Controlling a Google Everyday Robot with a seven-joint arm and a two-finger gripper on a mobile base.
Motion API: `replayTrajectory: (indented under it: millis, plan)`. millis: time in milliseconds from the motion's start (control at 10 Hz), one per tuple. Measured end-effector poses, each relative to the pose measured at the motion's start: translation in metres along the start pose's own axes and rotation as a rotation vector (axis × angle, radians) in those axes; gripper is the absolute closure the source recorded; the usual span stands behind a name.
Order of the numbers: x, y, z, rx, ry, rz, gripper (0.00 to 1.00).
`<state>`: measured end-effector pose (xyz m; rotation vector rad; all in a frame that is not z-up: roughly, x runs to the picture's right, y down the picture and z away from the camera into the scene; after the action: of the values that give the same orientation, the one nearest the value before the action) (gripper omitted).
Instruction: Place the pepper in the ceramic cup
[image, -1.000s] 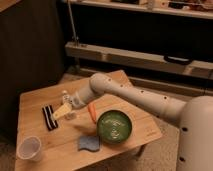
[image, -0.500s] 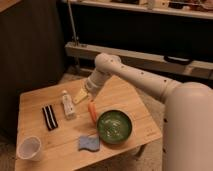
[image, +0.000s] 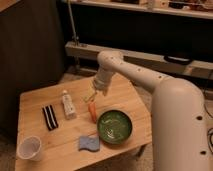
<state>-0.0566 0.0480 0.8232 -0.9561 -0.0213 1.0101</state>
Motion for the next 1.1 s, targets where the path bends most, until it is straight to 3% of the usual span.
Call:
replayTrajectory:
  millis: [200, 400, 600, 800, 900, 1000, 1100]
  plan:
    - [-0.002, 0.005, 0.001, -0.022, -0.032, -0.012, 0.20]
    - [0.000, 0.004, 0.000, -0.011, -0.029, -0.002, 0.20]
    - [-0.002, 0.011, 0.000, 0.104, -0.022, 0.088, 0.20]
    - [-0.004, 0.019, 0.004, 0.324, -0.007, 0.202, 0.20]
    - [-0.005, 0.021, 0.007, 0.410, -0.001, 0.242, 0.20]
    - [-0.004, 0.016, 0.010, 0.447, 0.002, 0.264, 0.20]
    - [-0.005, 0.015, 0.013, 0.452, 0.001, 0.279, 0.20]
